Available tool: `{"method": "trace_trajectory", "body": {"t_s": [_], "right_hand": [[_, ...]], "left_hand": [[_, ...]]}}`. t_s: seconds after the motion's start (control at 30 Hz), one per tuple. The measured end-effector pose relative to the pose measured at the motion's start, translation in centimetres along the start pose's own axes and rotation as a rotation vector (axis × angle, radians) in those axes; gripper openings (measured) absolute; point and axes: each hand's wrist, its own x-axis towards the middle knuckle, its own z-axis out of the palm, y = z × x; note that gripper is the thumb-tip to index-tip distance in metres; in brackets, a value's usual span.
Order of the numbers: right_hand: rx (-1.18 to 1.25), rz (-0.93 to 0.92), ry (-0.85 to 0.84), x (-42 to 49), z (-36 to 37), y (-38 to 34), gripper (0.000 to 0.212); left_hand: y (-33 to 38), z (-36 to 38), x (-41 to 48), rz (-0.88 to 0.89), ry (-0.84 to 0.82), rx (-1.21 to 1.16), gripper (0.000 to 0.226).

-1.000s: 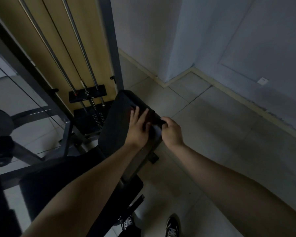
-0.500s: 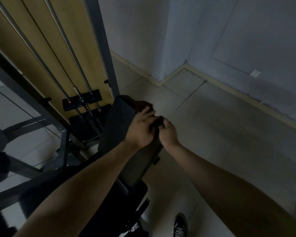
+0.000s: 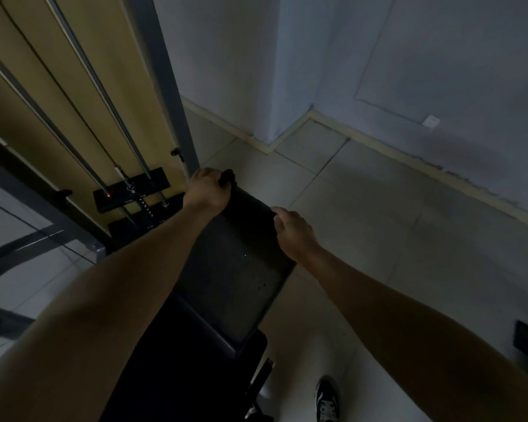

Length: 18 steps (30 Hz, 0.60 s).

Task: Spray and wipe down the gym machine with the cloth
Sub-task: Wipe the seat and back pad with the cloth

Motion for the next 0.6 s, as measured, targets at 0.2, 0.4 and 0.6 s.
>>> {"method": "trace_trajectory", "body": {"t_s": [0.2, 0.4, 0.6], "right_hand": [[0.177, 0.104, 0.035, -0.6, -0.9, -0.7, 0.039], [0.704, 0.346, 0.176, -2.8, 0.0, 0.3, 0.038], [0.414, 0.300, 0.153, -1.9, 0.9, 0.8, 0.034]], "left_hand": [[3.6, 2.3, -3.5, 0.257, 0.057, 0.065, 0.041], [7.8, 5.2, -10.9, 0.431, -0.002, 0.030, 0.045], [4.9, 3.6, -7.5, 0.468, 0.004, 0.086, 0.036]]}}
